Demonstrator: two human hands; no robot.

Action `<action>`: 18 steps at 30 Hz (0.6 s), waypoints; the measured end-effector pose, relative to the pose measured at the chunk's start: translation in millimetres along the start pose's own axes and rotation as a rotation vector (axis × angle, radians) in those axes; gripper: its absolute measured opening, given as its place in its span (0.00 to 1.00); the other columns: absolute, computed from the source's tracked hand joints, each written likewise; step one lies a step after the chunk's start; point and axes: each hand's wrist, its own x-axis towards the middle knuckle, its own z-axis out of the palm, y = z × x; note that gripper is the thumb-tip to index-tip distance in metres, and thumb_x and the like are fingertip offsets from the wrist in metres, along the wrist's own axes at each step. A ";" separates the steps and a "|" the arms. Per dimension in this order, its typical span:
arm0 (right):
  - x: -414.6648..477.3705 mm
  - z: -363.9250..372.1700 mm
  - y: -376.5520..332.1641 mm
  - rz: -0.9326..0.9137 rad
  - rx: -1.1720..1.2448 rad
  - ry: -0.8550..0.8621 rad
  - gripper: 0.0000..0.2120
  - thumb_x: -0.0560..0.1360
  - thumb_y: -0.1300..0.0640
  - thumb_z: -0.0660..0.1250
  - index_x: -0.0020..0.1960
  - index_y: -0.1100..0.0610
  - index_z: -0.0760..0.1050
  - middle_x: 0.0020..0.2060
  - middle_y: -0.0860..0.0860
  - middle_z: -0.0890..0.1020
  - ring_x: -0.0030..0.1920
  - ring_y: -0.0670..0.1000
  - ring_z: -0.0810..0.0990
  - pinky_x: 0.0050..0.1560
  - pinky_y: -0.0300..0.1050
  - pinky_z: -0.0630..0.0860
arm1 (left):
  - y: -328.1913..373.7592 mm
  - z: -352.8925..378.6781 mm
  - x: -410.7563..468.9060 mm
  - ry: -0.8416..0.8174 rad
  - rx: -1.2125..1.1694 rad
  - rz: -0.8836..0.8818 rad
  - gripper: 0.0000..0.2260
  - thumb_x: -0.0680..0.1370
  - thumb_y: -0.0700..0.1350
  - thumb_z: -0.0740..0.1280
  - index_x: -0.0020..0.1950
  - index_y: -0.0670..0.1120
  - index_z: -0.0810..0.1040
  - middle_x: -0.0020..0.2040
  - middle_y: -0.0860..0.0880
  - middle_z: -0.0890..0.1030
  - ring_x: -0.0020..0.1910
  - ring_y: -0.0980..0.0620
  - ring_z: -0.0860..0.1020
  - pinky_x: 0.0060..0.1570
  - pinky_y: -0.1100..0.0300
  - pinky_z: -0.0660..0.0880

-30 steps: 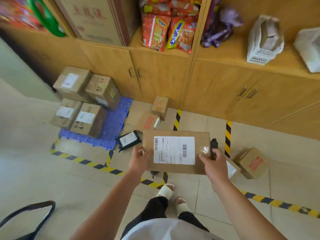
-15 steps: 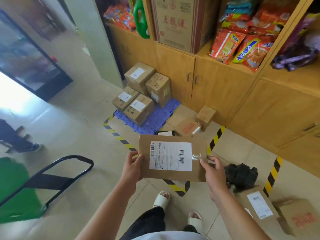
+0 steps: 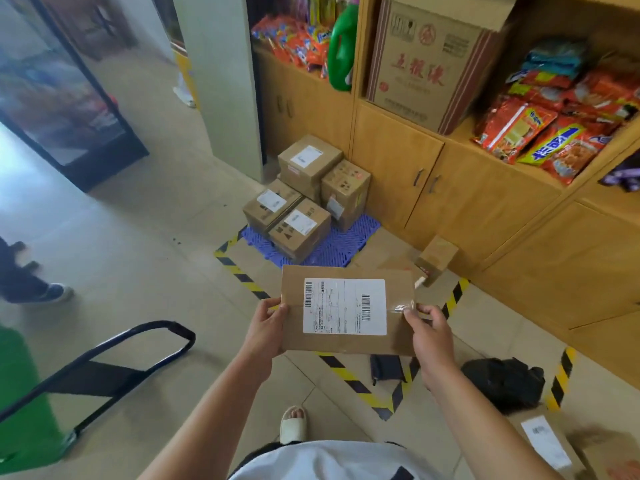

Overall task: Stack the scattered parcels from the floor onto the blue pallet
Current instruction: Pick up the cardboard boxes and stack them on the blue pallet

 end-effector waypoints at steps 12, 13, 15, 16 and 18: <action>27.7 123.7 -45.4 0.146 0.013 0.054 0.04 0.80 0.52 0.66 0.47 0.50 0.73 0.50 0.51 0.80 0.49 0.53 0.78 0.51 0.53 0.76 | 84.2 -72.1 115.1 -0.061 0.074 -0.101 0.07 0.80 0.50 0.63 0.57 0.54 0.77 0.56 0.49 0.81 0.50 0.52 0.78 0.48 0.51 0.76; 38.7 134.2 -52.2 0.162 0.021 0.052 0.06 0.79 0.51 0.66 0.46 0.51 0.72 0.50 0.53 0.80 0.49 0.54 0.79 0.50 0.53 0.76 | 93.4 -72.1 128.3 -0.055 0.089 -0.108 0.07 0.79 0.50 0.63 0.57 0.55 0.76 0.56 0.50 0.81 0.51 0.51 0.79 0.51 0.50 0.76; 62.1 154.6 -65.7 0.189 0.039 0.051 0.09 0.78 0.50 0.67 0.44 0.54 0.72 0.48 0.55 0.81 0.49 0.57 0.79 0.47 0.52 0.74 | 113.4 -71.7 150.0 -0.038 0.114 -0.123 0.07 0.79 0.51 0.64 0.57 0.55 0.76 0.56 0.50 0.81 0.51 0.50 0.79 0.52 0.49 0.77; 73.5 164.5 -72.7 0.205 0.065 0.045 0.11 0.78 0.49 0.67 0.43 0.54 0.71 0.47 0.55 0.81 0.48 0.58 0.79 0.46 0.52 0.73 | 124.8 -71.5 159.7 -0.034 0.130 -0.122 0.08 0.80 0.53 0.63 0.58 0.54 0.75 0.56 0.50 0.81 0.50 0.51 0.79 0.49 0.50 0.76; 93.6 183.7 -90.1 0.236 0.115 0.053 0.15 0.78 0.46 0.67 0.42 0.55 0.69 0.44 0.54 0.79 0.46 0.57 0.78 0.47 0.51 0.72 | 149.7 -73.3 178.0 -0.038 0.161 -0.136 0.12 0.81 0.57 0.62 0.59 0.51 0.73 0.55 0.51 0.80 0.50 0.53 0.78 0.44 0.52 0.74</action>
